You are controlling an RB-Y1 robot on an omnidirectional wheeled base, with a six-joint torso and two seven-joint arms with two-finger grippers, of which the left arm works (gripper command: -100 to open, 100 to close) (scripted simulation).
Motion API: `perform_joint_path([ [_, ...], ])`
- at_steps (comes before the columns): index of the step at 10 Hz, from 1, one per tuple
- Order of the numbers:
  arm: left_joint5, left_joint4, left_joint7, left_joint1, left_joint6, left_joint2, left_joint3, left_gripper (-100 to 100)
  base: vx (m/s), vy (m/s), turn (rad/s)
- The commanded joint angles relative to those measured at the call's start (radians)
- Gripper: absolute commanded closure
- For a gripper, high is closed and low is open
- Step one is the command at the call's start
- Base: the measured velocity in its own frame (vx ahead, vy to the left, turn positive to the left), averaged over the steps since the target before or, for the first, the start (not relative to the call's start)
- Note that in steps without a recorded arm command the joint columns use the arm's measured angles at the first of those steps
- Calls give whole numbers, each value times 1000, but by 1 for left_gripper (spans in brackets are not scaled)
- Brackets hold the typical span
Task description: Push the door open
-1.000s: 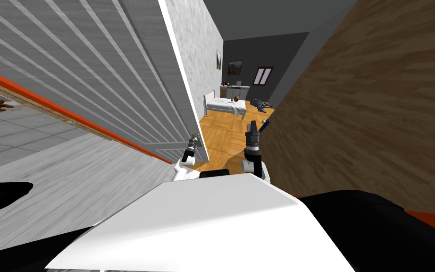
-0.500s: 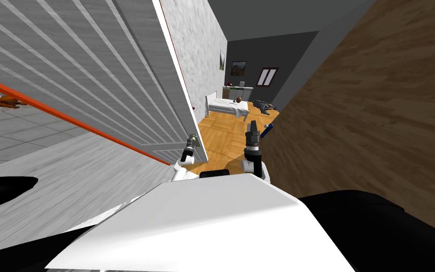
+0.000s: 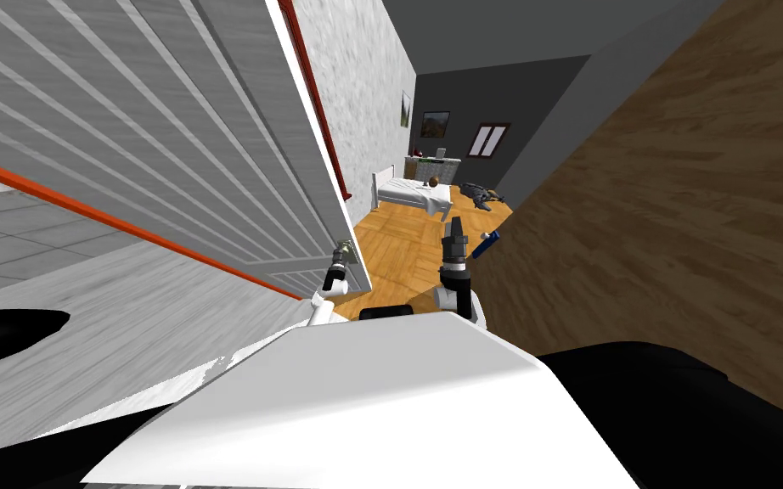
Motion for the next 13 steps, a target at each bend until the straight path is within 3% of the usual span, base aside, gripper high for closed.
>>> perform_joint_path([
  [1,2,-2,-1,-6,-1,-9,10,100,167,-64,45],
  [2,1,-2,-1,0,1,-4,8,100,80,-19,26],
  [7,10,-10,-12,4,1,10,64,100,173,-71,55],
  [13,20,-18,-28,11,2,-4,136,100,188,-111,75],
])
